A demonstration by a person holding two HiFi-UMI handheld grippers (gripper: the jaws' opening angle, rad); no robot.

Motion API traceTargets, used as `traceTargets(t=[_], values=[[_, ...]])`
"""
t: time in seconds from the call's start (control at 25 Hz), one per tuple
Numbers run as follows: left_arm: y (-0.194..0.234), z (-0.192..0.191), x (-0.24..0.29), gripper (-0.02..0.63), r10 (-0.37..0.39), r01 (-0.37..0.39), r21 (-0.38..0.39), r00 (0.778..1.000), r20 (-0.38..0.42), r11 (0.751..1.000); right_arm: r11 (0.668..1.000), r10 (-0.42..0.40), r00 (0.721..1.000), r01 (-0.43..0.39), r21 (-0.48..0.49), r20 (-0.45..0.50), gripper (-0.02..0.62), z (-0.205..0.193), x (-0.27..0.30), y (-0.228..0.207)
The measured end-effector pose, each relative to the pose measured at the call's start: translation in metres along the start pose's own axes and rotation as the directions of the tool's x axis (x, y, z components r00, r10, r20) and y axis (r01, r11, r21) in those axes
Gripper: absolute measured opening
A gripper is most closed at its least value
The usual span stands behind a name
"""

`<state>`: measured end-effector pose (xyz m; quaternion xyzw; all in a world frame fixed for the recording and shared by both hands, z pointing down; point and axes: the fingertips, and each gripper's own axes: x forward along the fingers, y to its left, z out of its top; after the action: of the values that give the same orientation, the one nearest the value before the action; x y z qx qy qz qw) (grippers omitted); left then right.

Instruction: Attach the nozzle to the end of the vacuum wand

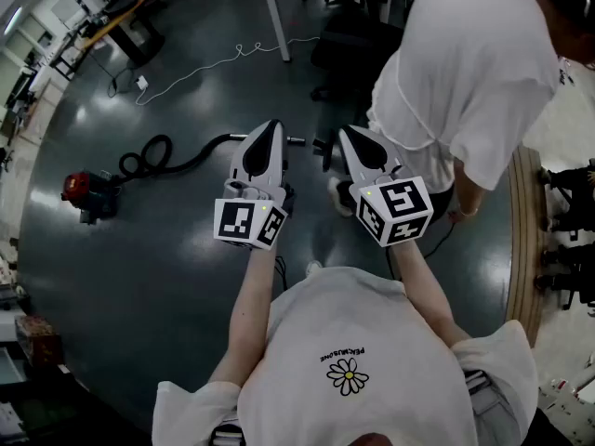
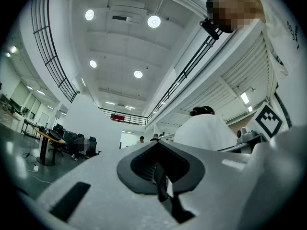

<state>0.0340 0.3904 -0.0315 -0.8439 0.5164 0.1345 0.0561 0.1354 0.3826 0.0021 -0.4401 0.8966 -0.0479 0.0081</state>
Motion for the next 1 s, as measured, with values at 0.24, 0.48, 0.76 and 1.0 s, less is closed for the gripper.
traceTargets(t=[0.24,0.48,0.76,1.0], values=[[0.027,-0.006,0.011,0.003,0.000,0.000,-0.004,1.000,-0.001,1.000,1.000,-0.027,1.000,0.027,-0.007,-0.013,0.006,-0.006,0.025,-0.010],[0.060,-0.023,0.013,0.003,0.014,-0.014,-0.016,1.000,-0.027,1.000,0.999,-0.029,0.999,0.030,0.041,-0.025,0.006,-0.017,0.054,-0.014],[0.113,-0.040,0.006,0.003,0.034,-0.038,-0.069,0.997,-0.064,0.997,0.997,-0.061,0.995,0.064,0.037,-0.074,0.006,-0.031,0.088,-0.010],[0.161,-0.086,0.020,0.003,0.051,-0.066,-0.124,0.992,-0.120,0.990,0.995,-0.090,0.987,0.094,0.026,-0.136,0.006,-0.064,0.128,-0.033]])
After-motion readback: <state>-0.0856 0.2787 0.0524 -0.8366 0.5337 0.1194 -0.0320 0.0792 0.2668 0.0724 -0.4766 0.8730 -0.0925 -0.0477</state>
